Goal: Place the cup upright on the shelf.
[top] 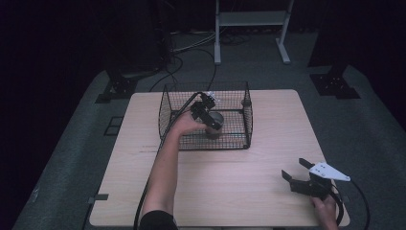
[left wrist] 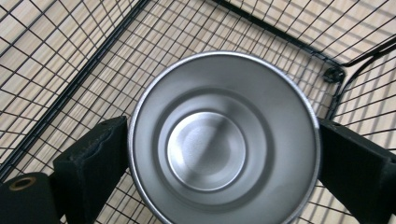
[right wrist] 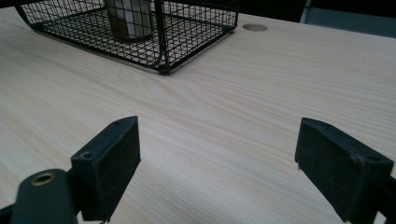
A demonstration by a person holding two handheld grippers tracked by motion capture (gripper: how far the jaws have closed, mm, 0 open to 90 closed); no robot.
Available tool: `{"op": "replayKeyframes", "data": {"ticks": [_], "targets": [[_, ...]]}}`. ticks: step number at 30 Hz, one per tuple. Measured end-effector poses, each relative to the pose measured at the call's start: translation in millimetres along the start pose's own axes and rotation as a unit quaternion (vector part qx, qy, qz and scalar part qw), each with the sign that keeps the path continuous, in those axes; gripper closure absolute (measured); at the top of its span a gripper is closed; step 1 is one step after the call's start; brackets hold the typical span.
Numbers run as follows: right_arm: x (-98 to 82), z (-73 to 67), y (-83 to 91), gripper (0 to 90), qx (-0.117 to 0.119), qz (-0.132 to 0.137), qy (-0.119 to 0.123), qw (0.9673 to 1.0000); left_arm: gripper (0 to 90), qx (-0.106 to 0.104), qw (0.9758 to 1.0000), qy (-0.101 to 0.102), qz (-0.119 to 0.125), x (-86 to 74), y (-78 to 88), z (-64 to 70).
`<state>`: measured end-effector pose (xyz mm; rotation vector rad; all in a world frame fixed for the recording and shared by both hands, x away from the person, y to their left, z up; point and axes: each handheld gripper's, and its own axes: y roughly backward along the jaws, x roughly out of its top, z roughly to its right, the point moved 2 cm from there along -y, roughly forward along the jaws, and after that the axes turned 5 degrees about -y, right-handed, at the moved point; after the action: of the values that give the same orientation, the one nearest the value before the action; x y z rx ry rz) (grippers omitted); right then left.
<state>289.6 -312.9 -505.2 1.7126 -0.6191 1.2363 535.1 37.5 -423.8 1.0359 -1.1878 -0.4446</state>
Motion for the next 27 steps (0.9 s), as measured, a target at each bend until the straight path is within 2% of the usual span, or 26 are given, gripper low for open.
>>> {"op": "replayKeyframes", "data": {"ticks": [6,10,16,25,27], "targets": [[0.0,0.0,0.0,13.5,0.000,0.000,0.000,1.0000,7.1,0.000,0.9999,-0.006,0.012,3.2,9.5,3.5],[0.0,-0.2,-0.1,13.5,-0.001,0.000,0.000,1.0000,6.3,0.007,0.9998,-0.013,0.015,4.3,16.1,5.6],[0.0,-0.1,-0.2,13.5,-0.003,0.000,-0.001,1.0000,6.3,0.006,0.9992,-0.019,0.036,5.4,26.7,12.0],[0.0,-0.4,-0.4,13.5,-0.008,-0.003,0.000,1.0000,6.3,0.009,0.9979,-0.035,0.054,5.4,43.3,22.2],[0.0,-0.7,-0.4,13.5,-0.008,-0.003,0.000,1.0000,6.3,0.006,0.9974,-0.031,0.064,2.5,45.8,24.6]]}}
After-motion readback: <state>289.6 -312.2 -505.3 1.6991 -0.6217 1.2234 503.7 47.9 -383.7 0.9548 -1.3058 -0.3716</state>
